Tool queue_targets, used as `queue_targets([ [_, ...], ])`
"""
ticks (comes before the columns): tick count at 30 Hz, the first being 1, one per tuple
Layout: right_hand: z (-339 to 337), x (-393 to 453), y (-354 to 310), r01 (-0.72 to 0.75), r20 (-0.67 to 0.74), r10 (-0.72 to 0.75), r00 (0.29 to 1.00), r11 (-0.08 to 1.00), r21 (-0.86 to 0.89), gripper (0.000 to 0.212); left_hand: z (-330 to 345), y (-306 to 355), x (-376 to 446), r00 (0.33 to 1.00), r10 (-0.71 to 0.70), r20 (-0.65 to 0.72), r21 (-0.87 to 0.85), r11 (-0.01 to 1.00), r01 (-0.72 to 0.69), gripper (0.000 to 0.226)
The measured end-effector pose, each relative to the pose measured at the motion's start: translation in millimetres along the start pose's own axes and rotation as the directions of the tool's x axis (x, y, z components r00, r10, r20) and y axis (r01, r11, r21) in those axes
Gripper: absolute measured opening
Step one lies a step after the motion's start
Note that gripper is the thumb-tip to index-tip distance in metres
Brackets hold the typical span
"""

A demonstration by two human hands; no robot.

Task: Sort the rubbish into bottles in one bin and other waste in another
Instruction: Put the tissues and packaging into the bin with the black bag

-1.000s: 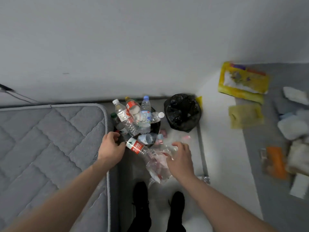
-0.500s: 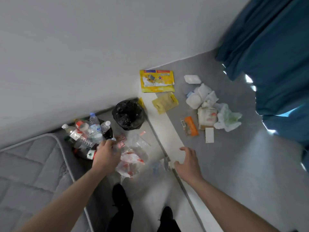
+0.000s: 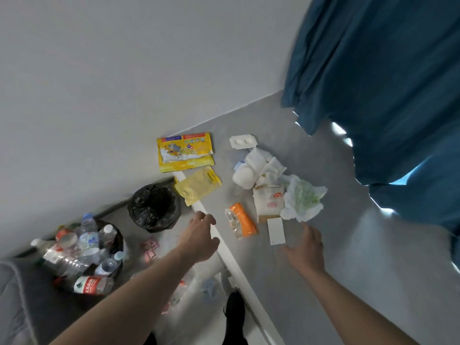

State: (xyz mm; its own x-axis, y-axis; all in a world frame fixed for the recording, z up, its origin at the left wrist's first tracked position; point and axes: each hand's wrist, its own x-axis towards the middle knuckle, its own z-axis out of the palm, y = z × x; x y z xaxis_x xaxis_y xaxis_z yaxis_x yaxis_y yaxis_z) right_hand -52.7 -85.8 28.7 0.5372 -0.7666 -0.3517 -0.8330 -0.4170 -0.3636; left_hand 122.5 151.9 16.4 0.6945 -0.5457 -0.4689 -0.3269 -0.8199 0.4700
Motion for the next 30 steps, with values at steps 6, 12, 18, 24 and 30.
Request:
queue_targets([
  [6, 15, 122, 37, -0.161, -0.036, 0.172, 0.985, 0.967, 0.195, 0.104, 79, 50, 69, 0.993, -0.097, 0.062, 0.041, 0.995, 0.094, 0.081],
  [12, 56, 204, 74, -0.28, -0.097, 0.347, 0.933, 0.867, 0.412, 0.112, 158, 72, 127, 0.971, -0.2, 0.128, 0.013, 0.98, 0.2, 0.128],
  [18, 79, 222, 90, -0.301, -0.044, 0.36, 0.932, 0.835, 0.461, 0.078, 207, 73, 148, 0.981, -0.157, 0.111, 0.151, 0.979, 0.14, 0.094],
  [24, 69, 182, 83, -0.206, -0.096, 0.321, 0.942, 0.781, 0.589, 0.049, 196, 52, 136, 0.998, -0.058, 0.007, 0.123, 0.991, 0.057, 0.084],
  [30, 55, 147, 81, -0.109, -0.16, 0.332, 0.93, 0.663, 0.741, 0.044, 189, 38, 145, 0.997, -0.063, 0.045, 0.209, 0.977, 0.053, 0.098],
])
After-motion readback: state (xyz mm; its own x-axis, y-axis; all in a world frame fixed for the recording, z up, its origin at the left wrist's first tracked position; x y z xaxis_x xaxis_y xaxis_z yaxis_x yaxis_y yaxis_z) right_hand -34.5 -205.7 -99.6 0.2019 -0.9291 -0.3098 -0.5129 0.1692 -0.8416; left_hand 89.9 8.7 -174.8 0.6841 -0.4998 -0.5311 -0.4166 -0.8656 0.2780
